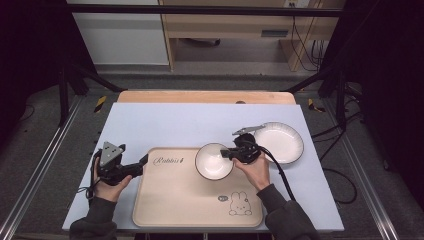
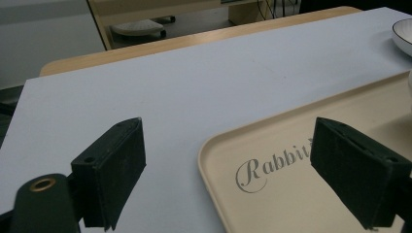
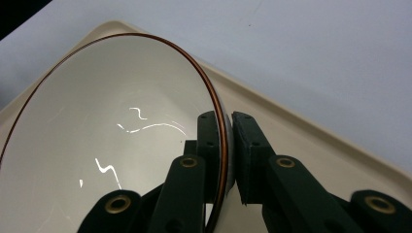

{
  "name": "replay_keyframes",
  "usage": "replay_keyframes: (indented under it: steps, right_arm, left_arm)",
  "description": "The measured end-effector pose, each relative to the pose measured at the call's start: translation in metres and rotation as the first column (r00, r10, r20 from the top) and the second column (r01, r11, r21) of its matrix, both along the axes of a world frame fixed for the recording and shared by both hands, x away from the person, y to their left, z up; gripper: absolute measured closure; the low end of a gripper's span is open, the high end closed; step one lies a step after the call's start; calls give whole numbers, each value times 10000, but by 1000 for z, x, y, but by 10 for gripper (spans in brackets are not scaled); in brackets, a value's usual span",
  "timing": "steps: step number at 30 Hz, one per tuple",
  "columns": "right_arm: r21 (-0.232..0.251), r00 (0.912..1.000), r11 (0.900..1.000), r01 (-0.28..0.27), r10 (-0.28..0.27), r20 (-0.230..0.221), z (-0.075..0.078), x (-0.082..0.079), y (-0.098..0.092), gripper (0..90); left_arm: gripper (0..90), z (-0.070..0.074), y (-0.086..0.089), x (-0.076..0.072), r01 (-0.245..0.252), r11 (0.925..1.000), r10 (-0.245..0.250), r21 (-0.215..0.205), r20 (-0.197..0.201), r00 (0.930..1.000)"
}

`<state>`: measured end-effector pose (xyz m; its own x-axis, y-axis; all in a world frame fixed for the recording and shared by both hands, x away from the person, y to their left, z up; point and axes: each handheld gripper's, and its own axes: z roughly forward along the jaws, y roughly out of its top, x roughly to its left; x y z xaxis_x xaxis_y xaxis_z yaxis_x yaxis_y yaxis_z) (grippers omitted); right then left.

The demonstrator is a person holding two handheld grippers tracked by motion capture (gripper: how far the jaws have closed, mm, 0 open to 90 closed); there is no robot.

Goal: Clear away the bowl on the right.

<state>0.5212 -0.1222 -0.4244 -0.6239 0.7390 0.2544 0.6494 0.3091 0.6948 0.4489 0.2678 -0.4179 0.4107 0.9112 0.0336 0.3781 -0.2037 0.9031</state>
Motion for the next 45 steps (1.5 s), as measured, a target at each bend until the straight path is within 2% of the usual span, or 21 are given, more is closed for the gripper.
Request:
replay_keyframes:
  steps: [9,22,25,31,45]
  right_arm:
    - [-75,9991,9999,-128,124,-416,-11,3,7,827]
    - [-270,9974,9992,-289,271,-673,-21,5,12,827]
    - [-186,9956,9995,-242,224,-914,-22,6,11,826]
    - [-68,9947,9995,-293,285,-989,-26,9,8,827]
    - [-160,9972,9996,-253,241,-703,-27,9,11,802]
  left_arm:
    - [125,0,0,0,1,10000,-1,-5,-12,10000]
    - [126,-1,0,1,11,10000,-11,46,-18,10000]
    - [127,-1,-1,1,0,10000,0,25,-14,10000]
    - [127,-2,-1,1,20,10000,-19,48,-67,10000]
    - [128,-3,-2,1,14,10000,-14,22,-81,10000]
